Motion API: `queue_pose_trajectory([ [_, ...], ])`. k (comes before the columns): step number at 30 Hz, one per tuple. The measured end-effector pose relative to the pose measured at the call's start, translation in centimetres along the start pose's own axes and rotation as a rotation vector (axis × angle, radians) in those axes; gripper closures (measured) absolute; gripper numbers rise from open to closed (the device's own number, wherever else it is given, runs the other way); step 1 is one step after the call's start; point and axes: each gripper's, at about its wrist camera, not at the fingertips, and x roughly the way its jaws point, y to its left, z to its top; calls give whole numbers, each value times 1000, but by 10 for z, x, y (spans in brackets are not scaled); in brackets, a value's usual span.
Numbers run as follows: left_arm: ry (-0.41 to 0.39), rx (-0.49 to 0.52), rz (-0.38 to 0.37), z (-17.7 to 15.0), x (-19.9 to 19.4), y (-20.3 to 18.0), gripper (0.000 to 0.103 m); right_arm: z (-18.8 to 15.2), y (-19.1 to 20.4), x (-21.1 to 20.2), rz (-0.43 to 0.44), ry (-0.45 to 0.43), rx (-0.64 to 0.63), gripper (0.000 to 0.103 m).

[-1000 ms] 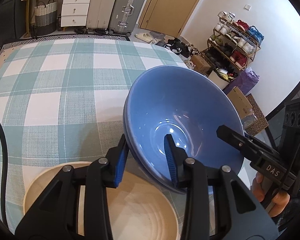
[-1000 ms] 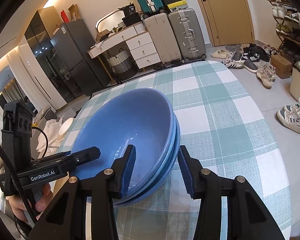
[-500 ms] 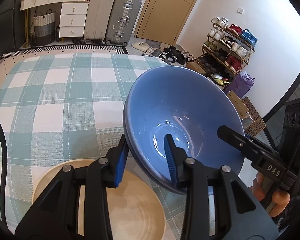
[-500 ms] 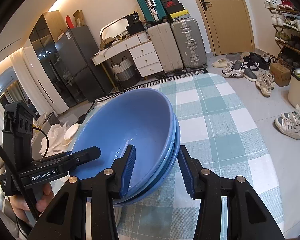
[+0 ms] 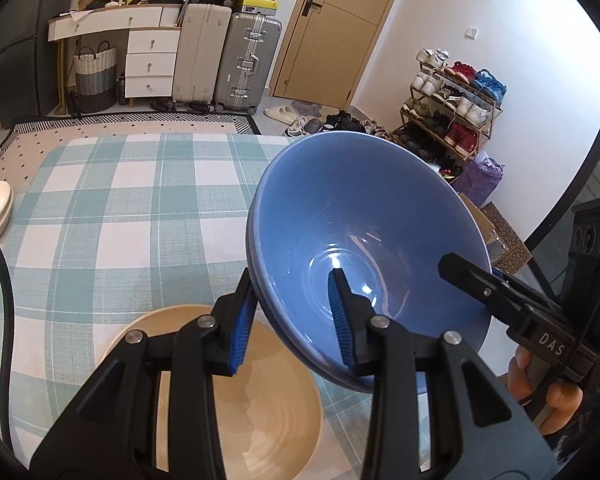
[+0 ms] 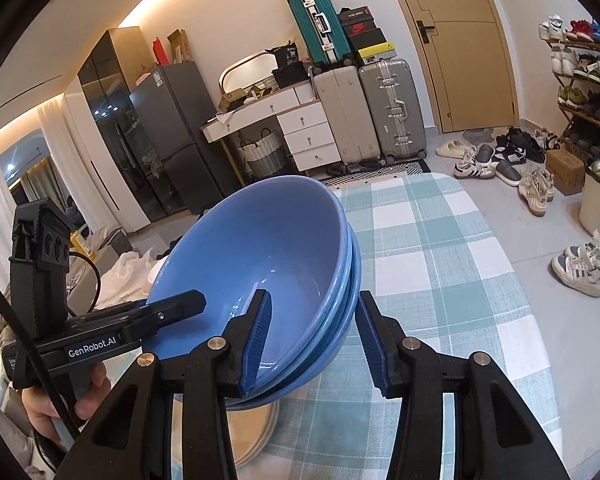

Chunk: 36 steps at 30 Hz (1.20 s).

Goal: Organize plates and bowls
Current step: 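Lift the bowl stack with both tools and carry it over the cream plates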

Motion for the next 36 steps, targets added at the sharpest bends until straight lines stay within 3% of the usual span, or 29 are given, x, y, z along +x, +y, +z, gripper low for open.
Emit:
queue_pose_trajectory([
  [9,-26,2,27,-16,-49,-3,71,-9,32,-26,24,-19,-26,58],
  [20,-43,-19,80,-40,-98,13,71,-24,69,-29,64,-3,-55,58],
  [36,-38,-71,132,-69,-118,62,71,-44,101,5,116,42,-72,58],
])
